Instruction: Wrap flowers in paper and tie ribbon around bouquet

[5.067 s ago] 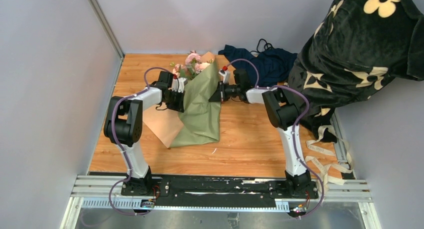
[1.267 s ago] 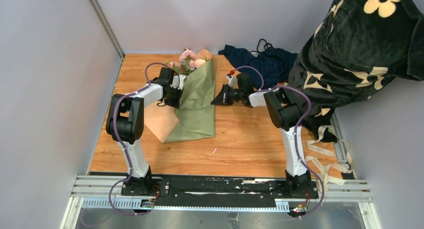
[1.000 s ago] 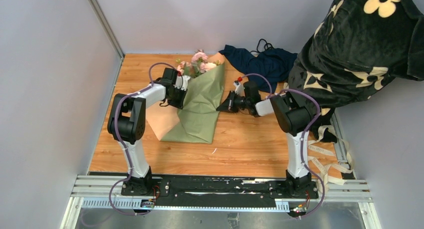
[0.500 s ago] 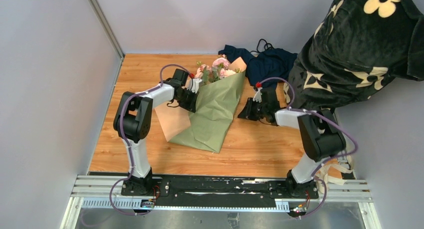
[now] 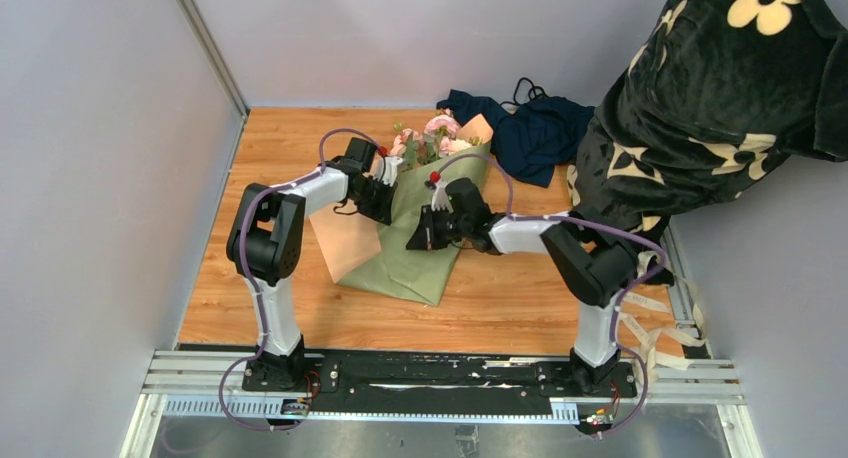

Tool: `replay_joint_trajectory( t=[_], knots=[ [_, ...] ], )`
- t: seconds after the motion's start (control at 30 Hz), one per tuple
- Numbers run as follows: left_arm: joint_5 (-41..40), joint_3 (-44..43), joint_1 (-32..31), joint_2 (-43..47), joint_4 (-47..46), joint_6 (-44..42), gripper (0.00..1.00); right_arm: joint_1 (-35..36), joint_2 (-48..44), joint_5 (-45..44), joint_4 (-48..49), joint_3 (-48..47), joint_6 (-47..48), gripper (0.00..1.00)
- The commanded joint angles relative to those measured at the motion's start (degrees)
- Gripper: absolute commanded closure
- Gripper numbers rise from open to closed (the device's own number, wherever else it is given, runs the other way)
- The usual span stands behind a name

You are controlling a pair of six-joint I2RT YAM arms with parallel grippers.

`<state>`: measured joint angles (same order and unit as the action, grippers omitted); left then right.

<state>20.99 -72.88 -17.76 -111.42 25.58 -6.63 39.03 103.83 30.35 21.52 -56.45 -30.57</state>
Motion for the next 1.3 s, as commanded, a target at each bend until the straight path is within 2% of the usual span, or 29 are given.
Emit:
replay_joint_trajectory(
  t=[0.0,0.1,0.17,0.23,0.3,0.37,0.5,0.6,0.87,1.03,1.07,1.2,1.27],
  knots=[
    [-4.3,0.6,0.6,-2.0,2.4,0.3,0.99,2.1,7.4,7.1,5.3,-1.4,-7.1,1.00],
    [-4.2,-0.1,0.6,-1.6,3.3,0.5,0.94,2.1,10.7,4.3,1.9,-0.8,-7.0,1.00],
    [-4.3,-0.6,0.8,-0.2,4.1,0.7,0.83,2.0,11.9,1.8,-0.3,-0.1,-6.1,1.00],
    [-4.1,-1.6,1.5,2.0,5.5,0.9,0.61,2.1,12.7,0.5,-0.4,0.8,-6.1,1.00],
    [-3.3,-3.0,3.3,4.9,7.3,1.5,0.27,2.1,13.2,0.1,0.1,1.8,-6.1,1.00],
    [-3.4,-3.7,6.8,8.3,8.5,2.8,0.02,2.0,13.2,-0.6,0.2,2.4,-6.1,1.00],
    [-7.5,-1.6,17.0,13.4,8.1,6.2,0.00,2.1,12.7,-1.0,0.2,2.6,-5.5,1.00],
    [-9.7,3.0,21.4,13.6,6.6,7.4,0.00,2.2,12.3,-0.9,0.9,2.8,-5.5,1.00],
    [-7.2,7.7,21.5,7.4,7.3,7.8,0.00,2.3,15.1,0.7,0.9,0.0,-4.4,1.00],
    [-0.9,7.8,21.5,2.6,7.6,9.6,0.01,2.2,14.9,0.2,1.3,0.0,-4.3,1.00],
    [0.7,7.9,21.5,2.3,7.4,9.8,0.03,2.1,14.7,0.0,1.2,0.0,-4.2,1.00],
    [6.5,7.3,21.5,2.6,6.6,10.2,0.33,2.2,15.2,-1.0,-0.1,-1.1,-3.7,1.00],
    [7.9,6.0,21.5,3.9,8.5,9.0,0.36,2.2,15.9,-1.3,-0.5,-2.2,-3.8,1.00]
  ],
)
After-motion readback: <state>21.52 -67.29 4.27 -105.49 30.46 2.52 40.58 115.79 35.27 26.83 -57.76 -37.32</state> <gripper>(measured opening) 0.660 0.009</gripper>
